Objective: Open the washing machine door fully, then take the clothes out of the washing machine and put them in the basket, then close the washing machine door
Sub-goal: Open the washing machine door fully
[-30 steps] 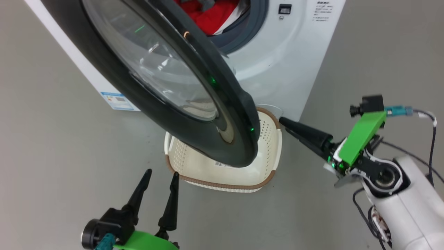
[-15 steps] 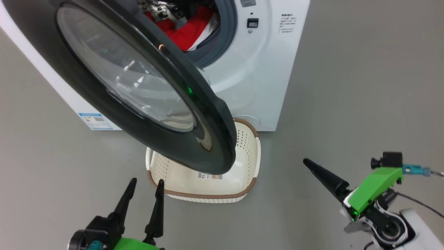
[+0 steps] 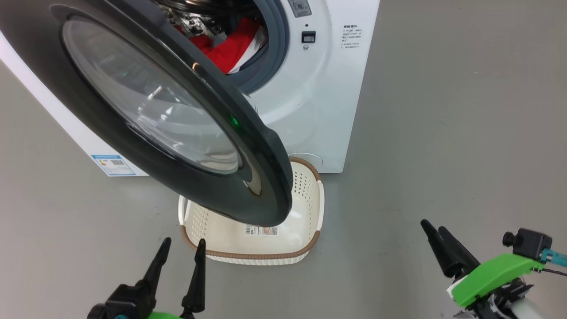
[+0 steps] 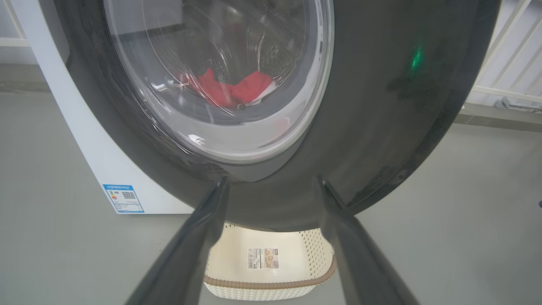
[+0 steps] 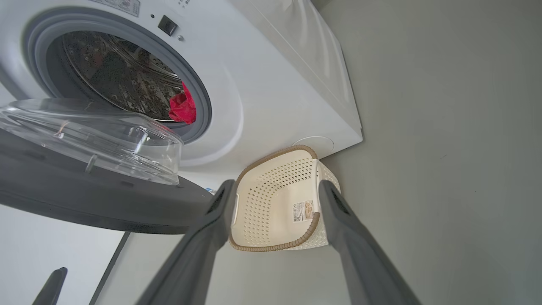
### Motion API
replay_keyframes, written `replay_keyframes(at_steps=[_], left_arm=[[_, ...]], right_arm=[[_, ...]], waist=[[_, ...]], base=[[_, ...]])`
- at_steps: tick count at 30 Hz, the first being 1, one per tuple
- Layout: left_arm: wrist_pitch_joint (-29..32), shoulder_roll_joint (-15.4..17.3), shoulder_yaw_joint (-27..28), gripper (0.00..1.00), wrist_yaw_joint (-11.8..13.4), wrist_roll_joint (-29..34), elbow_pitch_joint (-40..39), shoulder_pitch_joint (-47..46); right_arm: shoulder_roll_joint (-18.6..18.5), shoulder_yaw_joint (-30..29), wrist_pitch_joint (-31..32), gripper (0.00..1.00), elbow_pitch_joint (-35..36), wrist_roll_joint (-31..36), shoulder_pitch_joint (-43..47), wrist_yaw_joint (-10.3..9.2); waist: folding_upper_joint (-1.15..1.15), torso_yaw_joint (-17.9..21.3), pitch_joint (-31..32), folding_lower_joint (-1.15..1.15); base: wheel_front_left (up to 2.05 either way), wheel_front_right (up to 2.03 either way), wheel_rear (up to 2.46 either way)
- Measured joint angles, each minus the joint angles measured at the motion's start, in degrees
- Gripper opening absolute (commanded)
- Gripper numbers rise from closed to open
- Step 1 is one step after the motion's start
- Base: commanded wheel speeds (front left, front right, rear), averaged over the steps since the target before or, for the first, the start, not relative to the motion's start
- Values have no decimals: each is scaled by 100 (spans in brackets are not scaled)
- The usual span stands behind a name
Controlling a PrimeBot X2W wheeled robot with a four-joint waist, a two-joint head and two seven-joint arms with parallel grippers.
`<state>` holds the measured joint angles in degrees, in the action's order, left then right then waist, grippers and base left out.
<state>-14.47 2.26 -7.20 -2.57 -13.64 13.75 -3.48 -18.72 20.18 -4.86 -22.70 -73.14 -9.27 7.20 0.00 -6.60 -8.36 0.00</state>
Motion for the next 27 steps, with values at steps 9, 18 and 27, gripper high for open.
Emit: replay_keyframes(at_steps=[9,18,27], left_arm=[[0,0,30,100,-7,5,18,1],[0,1,12,100,-7,4,26,3],[0,0,-27,100,-5,5,-8,35]], right_arm=[[-238,445,-933,100,-381,1140,7,0],[304,-799,-935,100,-86,3021,524,0],[1039,-2247,-939,100,1013,4858,1181,0]], waist=[[0,-2,18,0],[0,-47,65,0],[0,-120,137,0]], base=[[0,0,0],[0,0,0],[0,0,0]])
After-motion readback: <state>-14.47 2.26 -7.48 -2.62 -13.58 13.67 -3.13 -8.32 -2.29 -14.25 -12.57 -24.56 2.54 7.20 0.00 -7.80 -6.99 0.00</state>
